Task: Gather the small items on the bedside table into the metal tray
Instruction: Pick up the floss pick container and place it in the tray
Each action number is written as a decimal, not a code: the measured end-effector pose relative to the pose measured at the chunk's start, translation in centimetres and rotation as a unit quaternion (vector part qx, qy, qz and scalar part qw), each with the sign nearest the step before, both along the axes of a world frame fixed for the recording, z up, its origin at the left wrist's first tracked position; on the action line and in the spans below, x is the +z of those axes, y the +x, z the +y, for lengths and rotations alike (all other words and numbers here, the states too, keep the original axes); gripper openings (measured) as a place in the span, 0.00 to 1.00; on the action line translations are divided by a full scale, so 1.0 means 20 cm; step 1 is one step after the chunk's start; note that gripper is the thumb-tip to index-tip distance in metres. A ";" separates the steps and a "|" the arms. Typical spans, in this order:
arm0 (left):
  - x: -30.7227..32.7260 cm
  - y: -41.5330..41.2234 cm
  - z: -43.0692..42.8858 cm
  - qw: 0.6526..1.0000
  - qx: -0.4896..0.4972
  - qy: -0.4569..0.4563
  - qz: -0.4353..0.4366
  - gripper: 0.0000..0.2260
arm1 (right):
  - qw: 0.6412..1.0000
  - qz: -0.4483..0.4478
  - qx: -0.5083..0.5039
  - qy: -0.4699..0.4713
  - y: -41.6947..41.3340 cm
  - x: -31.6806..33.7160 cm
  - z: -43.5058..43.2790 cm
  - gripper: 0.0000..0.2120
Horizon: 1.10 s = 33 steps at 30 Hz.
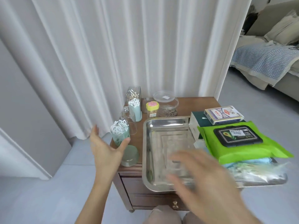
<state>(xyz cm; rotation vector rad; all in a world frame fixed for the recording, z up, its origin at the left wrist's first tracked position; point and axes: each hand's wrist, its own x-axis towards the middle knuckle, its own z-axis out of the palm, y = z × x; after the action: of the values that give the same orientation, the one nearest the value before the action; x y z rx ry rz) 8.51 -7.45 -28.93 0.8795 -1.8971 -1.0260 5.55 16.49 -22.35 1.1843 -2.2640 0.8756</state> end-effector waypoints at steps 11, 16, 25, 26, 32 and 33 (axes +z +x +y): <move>-0.02 -0.09 -0.16 0.995 -0.022 -0.011 -0.096 0.21 | 0.959 -0.026 -0.035 0.281 -0.06 -0.29 -0.82 0.30; 0.10 0.08 -0.14 0.999 -0.026 -0.028 0.013 0.26 | 0.995 -0.102 0.012 -0.007 -0.05 -0.19 -0.64 0.20; 0.30 0.07 0.29 0.943 -0.318 0.047 0.090 0.22 | 0.784 -0.497 0.179 -0.327 -0.27 -0.08 -0.35 0.25; 0.30 0.06 0.32 0.942 -0.324 0.032 0.086 0.20 | 0.791 -0.486 0.181 -0.326 -0.26 -0.09 -0.33 0.26; 0.30 0.02 0.42 0.934 -0.349 0.034 0.064 0.16 | 0.849 -0.404 0.156 -0.303 -0.26 -0.12 -0.21 0.28; 0.31 0.02 0.43 0.933 -0.354 0.038 0.059 0.15 | 0.858 -0.389 0.150 -0.299 -0.26 -0.12 -0.19 0.27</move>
<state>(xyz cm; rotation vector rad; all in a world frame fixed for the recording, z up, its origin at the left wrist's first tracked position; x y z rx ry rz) 8.83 1.17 -22.79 0.1354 -2.1207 -1.5367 0.35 12.65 -24.79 0.9787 -2.0403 2.3227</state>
